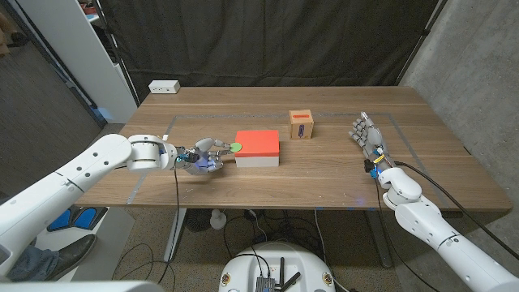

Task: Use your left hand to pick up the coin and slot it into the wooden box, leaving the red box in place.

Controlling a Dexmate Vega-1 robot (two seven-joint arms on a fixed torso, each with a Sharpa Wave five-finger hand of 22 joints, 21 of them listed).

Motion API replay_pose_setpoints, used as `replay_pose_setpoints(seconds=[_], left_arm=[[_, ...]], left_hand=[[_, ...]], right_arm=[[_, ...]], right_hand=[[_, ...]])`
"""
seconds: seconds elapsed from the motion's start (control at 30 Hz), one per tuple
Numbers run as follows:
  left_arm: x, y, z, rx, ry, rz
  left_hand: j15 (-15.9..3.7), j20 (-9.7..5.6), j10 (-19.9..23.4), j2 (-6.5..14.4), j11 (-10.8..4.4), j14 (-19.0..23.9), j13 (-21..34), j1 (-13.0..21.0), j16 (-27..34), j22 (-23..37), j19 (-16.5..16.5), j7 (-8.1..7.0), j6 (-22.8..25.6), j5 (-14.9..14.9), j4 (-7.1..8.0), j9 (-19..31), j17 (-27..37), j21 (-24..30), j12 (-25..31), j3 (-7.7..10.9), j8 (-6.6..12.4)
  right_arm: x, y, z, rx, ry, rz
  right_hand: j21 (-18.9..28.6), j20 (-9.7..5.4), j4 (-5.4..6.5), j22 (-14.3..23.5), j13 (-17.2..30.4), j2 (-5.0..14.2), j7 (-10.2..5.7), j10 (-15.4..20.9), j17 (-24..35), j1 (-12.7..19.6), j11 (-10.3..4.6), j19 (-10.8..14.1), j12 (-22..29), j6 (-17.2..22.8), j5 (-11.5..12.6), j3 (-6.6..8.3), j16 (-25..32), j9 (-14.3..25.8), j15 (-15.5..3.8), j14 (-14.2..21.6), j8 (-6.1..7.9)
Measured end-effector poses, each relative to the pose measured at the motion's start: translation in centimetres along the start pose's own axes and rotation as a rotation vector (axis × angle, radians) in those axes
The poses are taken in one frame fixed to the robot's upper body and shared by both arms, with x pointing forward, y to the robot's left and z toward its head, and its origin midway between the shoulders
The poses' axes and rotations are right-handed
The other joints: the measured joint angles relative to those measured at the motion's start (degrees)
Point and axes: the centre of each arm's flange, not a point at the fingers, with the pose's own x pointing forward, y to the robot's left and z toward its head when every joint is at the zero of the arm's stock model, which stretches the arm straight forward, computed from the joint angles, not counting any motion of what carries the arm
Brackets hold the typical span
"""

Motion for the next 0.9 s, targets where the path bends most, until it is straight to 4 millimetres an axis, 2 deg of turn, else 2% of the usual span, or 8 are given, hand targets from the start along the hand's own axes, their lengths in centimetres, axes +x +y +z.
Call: replay_pose_setpoints(seconds=[0.9], left_arm=[[0.5, -1.5, 0.5, 0.014, 0.015, 0.058]], left_hand=[[0.0, 0.0, -0.2, 0.2, -0.19, 0.0, -0.6, -0.1, -0.5, -1.3, 0.0, -0.17, -1.1, 0.0, -0.17, -0.1, 0.0, 0.5, -0.6, 0.17, -0.13]], right_arm=[[-1.0, -0.3, -0.3, 0.007, -0.007, -0.023]], right_hand=[[0.0, 0.25, 0.01, 0.0, 0.0, 0.0, 0.0, 0.5, 0.0, 0.0, -0.11, 0.2, 0.0, 0.0, 0.0, 0.01, 0.0, 0.0, 0.31, 0.3, 0.0]])
